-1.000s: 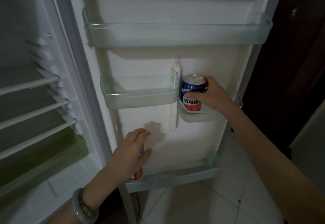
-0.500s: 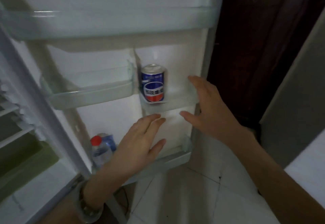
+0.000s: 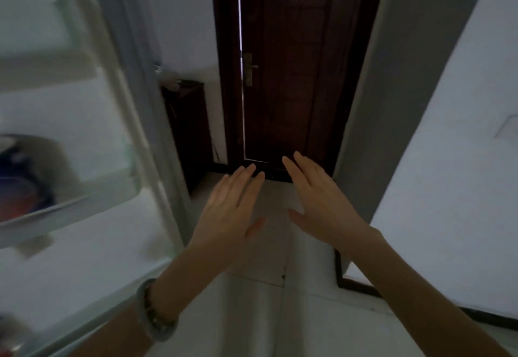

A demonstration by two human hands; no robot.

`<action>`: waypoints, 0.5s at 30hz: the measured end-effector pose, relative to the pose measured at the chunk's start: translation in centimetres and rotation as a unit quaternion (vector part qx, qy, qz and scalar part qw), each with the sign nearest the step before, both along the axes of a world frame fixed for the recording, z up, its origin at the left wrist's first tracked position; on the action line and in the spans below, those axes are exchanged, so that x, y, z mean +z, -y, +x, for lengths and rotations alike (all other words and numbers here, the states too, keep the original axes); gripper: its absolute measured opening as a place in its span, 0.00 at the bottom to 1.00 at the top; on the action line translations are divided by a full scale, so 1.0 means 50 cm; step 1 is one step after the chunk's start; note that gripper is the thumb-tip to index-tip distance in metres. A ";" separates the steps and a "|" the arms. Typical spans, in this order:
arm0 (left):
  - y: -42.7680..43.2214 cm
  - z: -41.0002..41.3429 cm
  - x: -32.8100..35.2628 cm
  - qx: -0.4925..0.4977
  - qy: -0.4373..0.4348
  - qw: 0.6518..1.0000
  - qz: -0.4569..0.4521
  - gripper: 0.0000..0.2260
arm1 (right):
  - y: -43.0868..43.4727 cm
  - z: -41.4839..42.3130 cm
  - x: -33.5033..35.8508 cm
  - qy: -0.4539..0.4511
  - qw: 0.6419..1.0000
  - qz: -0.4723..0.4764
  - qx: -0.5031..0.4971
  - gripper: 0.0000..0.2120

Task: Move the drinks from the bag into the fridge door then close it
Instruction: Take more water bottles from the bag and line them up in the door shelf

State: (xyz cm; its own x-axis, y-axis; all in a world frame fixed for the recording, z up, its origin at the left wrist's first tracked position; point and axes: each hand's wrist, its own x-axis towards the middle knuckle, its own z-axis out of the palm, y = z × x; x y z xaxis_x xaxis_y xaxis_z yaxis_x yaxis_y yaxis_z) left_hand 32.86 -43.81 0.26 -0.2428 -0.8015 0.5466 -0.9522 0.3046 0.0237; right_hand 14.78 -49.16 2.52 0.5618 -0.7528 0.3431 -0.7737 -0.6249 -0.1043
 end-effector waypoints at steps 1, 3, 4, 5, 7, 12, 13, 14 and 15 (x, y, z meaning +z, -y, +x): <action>0.027 -0.023 -0.006 0.006 -0.002 1.000 -0.001 0.29 | 0.021 -0.025 -0.004 -0.007 1.000 0.000 -0.004 0.41; 0.072 -0.061 -0.016 0.027 -0.003 1.000 -0.004 0.31 | 0.060 -0.071 -0.009 -0.011 1.000 0.015 -0.004 0.41; 0.091 -0.078 -0.020 0.037 -0.003 0.999 -0.005 0.32 | 0.077 -0.091 -0.010 -0.016 1.000 0.026 0.001 0.41; 0.104 -0.088 -0.024 0.045 -0.002 0.999 -0.005 0.32 | 0.089 -0.104 -0.011 -0.020 0.999 0.031 0.005 0.41; 0.140 -0.115 -0.034 0.061 0.001 0.998 -0.007 0.33 | 0.125 -0.135 -0.020 -0.022 0.999 0.030 0.014 0.41; 0.220 -0.133 -0.050 0.091 0.008 0.996 -0.017 0.34 | 0.210 -0.149 -0.049 -0.019 0.998 0.048 0.042 0.40; 0.238 -0.131 -0.055 0.096 0.008 0.995 -0.021 0.34 | 0.231 -0.145 -0.055 -0.014 0.997 0.052 0.048 0.40; 0.258 -0.126 -0.060 0.103 0.008 0.994 -0.022 0.34 | 0.252 -0.138 -0.061 -0.009 0.997 0.060 0.054 0.40; 0.278 -0.121 -0.065 0.111 0.009 0.994 -0.022 0.34 | 0.274 -0.130 -0.066 -0.004 0.996 0.068 0.059 0.40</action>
